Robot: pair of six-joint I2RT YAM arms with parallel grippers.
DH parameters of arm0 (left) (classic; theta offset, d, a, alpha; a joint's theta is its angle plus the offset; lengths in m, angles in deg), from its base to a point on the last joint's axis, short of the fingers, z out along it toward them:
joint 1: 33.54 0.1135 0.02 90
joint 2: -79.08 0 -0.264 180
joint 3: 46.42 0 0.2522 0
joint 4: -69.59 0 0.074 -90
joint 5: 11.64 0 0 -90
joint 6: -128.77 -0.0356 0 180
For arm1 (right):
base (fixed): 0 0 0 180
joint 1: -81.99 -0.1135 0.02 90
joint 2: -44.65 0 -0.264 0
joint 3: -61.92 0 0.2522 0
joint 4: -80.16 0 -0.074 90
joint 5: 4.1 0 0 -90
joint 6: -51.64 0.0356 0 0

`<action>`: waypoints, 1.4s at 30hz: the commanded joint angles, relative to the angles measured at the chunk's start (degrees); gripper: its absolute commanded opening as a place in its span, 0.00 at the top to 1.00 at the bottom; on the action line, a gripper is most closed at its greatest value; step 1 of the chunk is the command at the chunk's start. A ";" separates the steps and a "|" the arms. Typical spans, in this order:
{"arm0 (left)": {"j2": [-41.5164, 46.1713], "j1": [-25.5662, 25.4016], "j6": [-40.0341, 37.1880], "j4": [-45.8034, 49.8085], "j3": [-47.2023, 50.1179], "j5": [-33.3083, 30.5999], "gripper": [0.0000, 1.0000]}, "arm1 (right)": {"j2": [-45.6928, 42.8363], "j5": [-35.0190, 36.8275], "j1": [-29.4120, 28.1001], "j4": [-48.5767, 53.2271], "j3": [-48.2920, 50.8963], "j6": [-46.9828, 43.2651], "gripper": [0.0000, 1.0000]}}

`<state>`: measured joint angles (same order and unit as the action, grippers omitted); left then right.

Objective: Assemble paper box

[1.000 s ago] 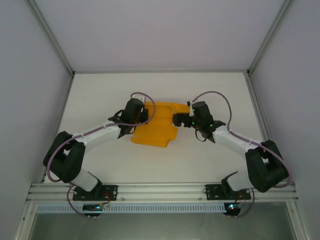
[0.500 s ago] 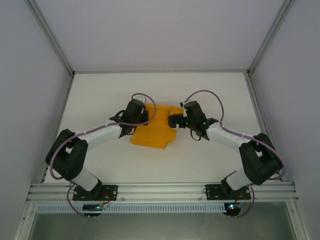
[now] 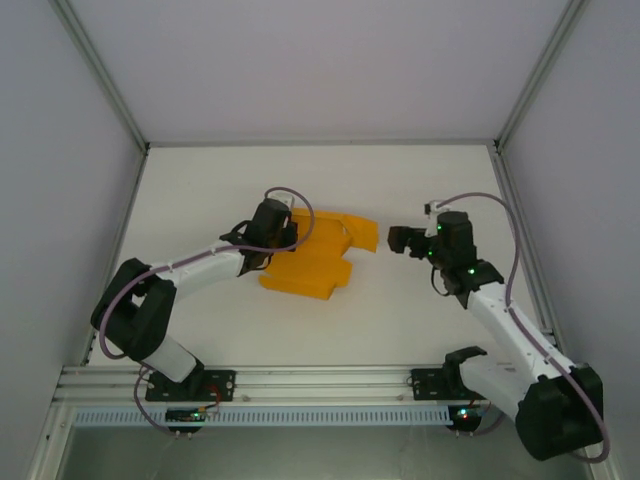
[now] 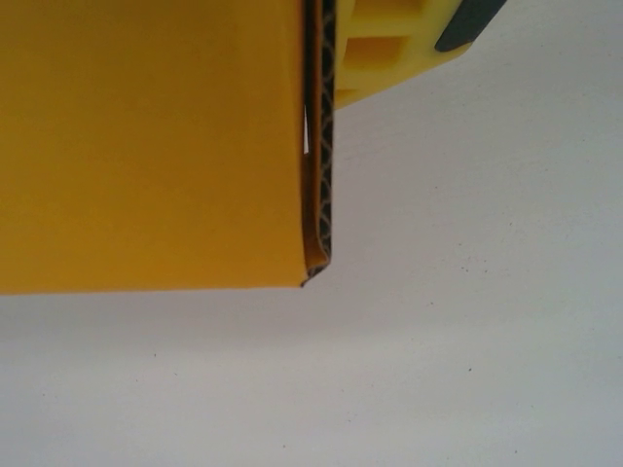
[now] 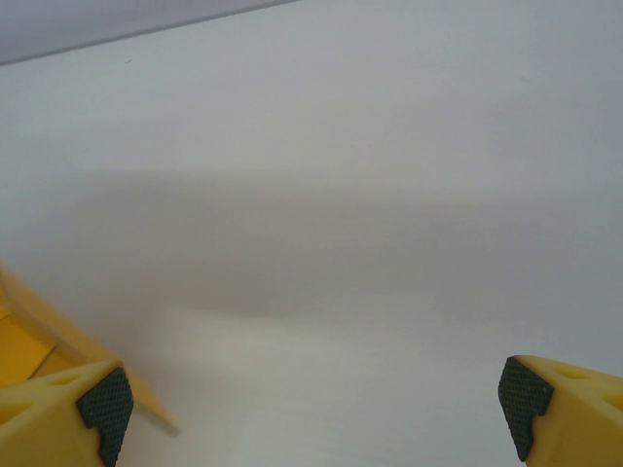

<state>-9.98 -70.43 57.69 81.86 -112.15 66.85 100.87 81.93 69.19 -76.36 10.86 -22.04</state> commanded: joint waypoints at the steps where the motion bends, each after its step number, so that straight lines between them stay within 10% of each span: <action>1: 1.26 -0.29 -1.12 -0.84 -0.90 0.84 1.00 | 2.75 -11.89 6.44 3.22 -0.27 -3.40 0.03; 22: 0.90 -0.24 -0.53 -0.79 -1.59 3.54 1.00 | 20.83 -30.29 -5.14 0.03 -9.11 -25.14 0.21; 33: -0.17 -0.38 -0.45 -0.72 -2.24 5.65 1.00 | 26.96 -27.39 -9.93 -3.52 -14.20 -23.35 0.37; 42: -0.76 -1.08 -0.47 -0.64 -2.80 5.19 1.00 | 32.55 -8.83 -14.83 -11.58 -16.58 -11.04 0.40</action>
<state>-10.13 -70.43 57.29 81.86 -112.59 70.19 131.67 63.35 55.55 -83.31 -3.87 -39.33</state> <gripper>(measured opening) 0.110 0.605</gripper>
